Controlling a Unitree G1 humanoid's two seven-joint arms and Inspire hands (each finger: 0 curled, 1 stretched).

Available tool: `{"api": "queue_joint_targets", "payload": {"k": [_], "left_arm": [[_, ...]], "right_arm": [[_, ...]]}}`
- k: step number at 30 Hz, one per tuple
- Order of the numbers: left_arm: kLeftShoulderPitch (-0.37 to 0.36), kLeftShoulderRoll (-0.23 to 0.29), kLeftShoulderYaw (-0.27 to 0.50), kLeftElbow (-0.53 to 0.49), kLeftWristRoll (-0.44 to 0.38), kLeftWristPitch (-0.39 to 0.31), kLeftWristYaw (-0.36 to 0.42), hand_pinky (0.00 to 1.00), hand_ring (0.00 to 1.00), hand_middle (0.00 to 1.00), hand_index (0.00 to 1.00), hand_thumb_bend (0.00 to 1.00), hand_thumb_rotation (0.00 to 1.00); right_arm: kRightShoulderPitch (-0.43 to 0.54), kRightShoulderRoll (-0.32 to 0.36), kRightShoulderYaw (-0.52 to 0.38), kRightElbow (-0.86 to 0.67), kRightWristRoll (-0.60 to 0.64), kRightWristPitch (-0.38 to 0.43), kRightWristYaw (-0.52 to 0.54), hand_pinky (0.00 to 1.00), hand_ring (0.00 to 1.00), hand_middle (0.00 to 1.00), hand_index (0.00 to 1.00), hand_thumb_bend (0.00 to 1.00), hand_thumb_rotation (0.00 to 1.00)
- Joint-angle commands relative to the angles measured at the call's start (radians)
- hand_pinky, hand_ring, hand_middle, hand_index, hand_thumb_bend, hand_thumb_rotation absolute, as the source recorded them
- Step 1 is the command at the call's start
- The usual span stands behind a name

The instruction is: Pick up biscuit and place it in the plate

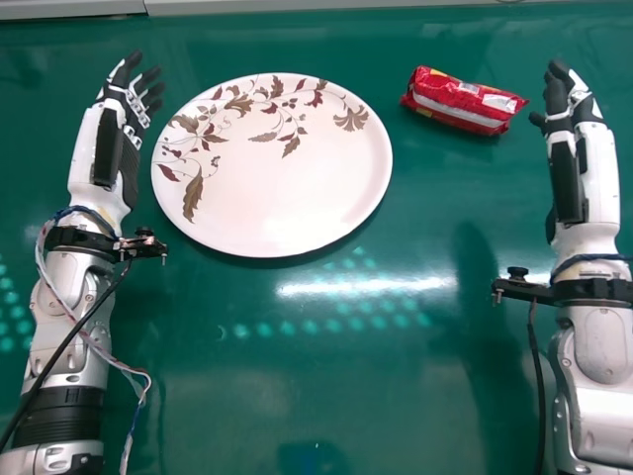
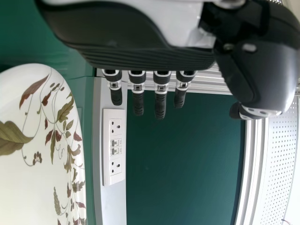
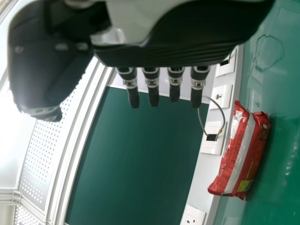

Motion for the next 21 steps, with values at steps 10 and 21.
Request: {"api": "queue_joint_targets", "payload": {"k": [10, 21], "left_arm": [[0.003, -0.003, 0.002, 0.004, 0.005, -0.011, 0.000, 1.00, 0.95, 0.94, 1.00, 0.56, 0.81], [0.003, -0.003, 0.002, 0.004, 0.005, -0.011, 0.000, 1.00, 0.95, 0.94, 1.00, 0.56, 0.81]], "right_arm": [[0.000, -0.006, -0.007, -0.008, 0.000, 0.004, -0.003, 0.92, 1.00, 1.00, 0.98, 0.79, 0.60], [0.000, -0.006, -0.007, -0.008, 0.000, 0.004, -0.003, 0.92, 1.00, 1.00, 0.98, 0.79, 0.60]]}}
